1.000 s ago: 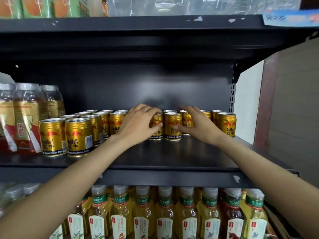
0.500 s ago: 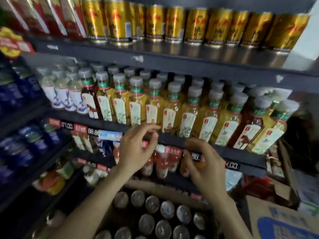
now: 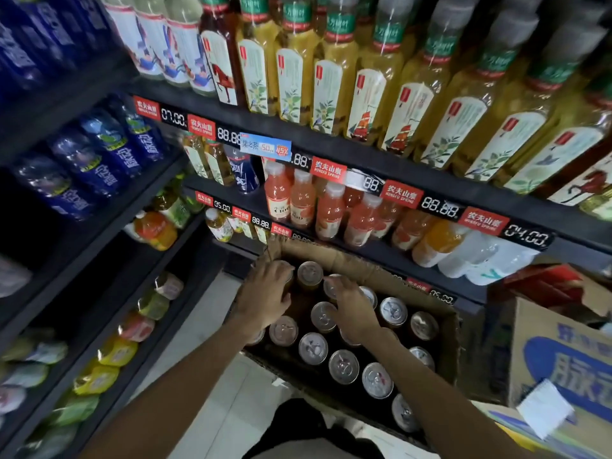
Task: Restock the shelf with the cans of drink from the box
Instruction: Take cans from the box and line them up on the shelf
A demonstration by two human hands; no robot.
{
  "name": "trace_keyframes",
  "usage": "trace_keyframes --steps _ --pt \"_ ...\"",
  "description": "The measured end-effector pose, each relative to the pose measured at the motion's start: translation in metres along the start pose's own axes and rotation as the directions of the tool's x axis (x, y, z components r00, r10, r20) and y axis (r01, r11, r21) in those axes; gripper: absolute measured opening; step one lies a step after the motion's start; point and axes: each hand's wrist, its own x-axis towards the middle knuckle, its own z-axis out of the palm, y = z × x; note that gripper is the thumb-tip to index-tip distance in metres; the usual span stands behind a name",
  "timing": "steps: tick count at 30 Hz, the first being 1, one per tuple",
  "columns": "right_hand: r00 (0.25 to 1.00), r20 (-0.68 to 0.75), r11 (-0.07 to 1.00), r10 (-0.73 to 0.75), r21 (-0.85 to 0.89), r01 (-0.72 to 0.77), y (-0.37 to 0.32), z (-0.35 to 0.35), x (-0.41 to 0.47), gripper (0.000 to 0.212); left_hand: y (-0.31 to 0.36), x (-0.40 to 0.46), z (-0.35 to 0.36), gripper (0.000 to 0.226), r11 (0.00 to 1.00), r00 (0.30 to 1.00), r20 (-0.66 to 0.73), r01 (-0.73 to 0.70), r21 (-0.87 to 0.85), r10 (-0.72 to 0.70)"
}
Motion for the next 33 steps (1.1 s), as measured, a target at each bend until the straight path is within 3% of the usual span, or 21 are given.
trace_keyframes --steps 4,8,11,14,17,20,22,26,29,31,33 --pt "1.0 0.002 0.983 0.026 -0.18 -0.025 -0.005 0.015 0.042 0.068 -0.006 0.031 0.014 0.073 0.955 0.991 0.124 -0.089 0.284 0.056" --pt "0.999 -0.001 0.923 0.04 -0.384 -0.038 -0.01 0.034 0.072 0.08 -0.012 0.05 0.034 0.074 0.831 0.973 0.212 -0.188 0.524 0.086" --pt "0.996 -0.077 0.893 0.037 -0.446 -0.067 -0.015 0.05 0.082 0.081 -0.012 0.053 0.047 0.062 0.802 0.958 0.264 -0.246 0.544 0.114" --pt "0.983 -0.184 0.88 0.009 -0.465 -0.096 -0.015 0.055 0.085 0.062 -0.012 0.052 0.045 0.04 0.861 0.949 0.273 -0.267 0.432 0.157" --pt "0.987 -0.152 0.952 0.051 -0.29 -0.094 -0.015 0.043 0.075 0.067 -0.011 0.045 0.032 0.035 0.873 0.952 0.251 -0.268 0.406 0.176" --pt "0.979 -0.202 0.997 0.028 -0.06 -0.041 -0.016 0.018 0.051 0.072 -0.015 0.031 0.007 0.056 0.986 0.974 0.195 -0.133 0.099 0.112" --pt "0.962 -0.27 0.982 0.047 0.186 0.004 -0.018 -0.01 0.03 0.071 -0.022 0.019 -0.016 0.07 0.966 0.983 0.168 -0.031 -0.258 0.077" --pt "0.959 -0.257 0.774 0.122 0.63 0.07 -0.013 -0.058 -0.007 0.069 -0.018 0.004 -0.051 0.081 0.674 0.998 0.042 0.057 -0.736 -0.038" --pt "0.968 -0.193 0.548 0.162 0.833 0.075 -0.013 -0.08 -0.027 0.074 -0.003 0.0 -0.072 0.075 0.4 0.994 0.044 0.082 -0.913 -0.103" --pt "0.969 -0.198 0.482 0.15 0.87 0.103 -0.015 -0.093 -0.039 0.072 0.009 0.002 -0.089 0.07 0.367 0.993 0.001 0.043 -0.929 -0.116" --pt "0.961 -0.249 0.499 0.118 0.852 0.159 -0.017 -0.108 -0.05 0.067 0.024 0.005 -0.11 0.07 0.38 0.994 -0.062 -0.021 -0.925 -0.095"
